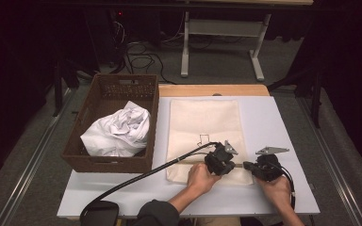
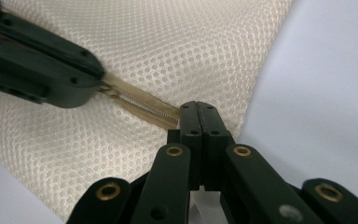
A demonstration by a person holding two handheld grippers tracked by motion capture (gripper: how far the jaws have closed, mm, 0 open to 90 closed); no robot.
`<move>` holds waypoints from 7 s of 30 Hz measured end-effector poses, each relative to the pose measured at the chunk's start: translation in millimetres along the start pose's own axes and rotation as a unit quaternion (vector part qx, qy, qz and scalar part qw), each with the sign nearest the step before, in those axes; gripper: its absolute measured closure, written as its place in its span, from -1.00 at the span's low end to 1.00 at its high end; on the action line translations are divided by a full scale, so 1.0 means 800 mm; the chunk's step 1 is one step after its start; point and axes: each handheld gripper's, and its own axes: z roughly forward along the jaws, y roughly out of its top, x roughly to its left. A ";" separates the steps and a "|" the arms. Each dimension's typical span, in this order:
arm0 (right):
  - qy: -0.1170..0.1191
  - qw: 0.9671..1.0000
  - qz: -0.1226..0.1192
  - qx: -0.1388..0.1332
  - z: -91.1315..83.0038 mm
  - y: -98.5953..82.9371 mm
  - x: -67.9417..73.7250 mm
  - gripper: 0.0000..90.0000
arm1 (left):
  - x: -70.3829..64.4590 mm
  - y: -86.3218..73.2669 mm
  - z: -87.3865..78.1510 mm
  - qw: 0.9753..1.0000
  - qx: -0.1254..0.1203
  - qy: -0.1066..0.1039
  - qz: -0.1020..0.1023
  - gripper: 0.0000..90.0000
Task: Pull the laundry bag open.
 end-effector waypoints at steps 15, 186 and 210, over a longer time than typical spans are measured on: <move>-0.004 1.000 -0.011 -0.003 0.000 0.000 0.001 1.00 | 0.004 -0.001 -0.009 1.000 0.002 0.002 0.004 0.93; -0.015 0.999 -0.045 0.007 0.000 0.002 0.007 1.00 | 0.060 -0.086 -0.110 0.995 -0.046 -0.004 -0.089 0.93; -0.015 0.999 -0.043 0.008 0.000 0.002 0.007 1.00 | 0.067 -0.099 -0.126 0.995 -0.042 0.024 -0.087 0.93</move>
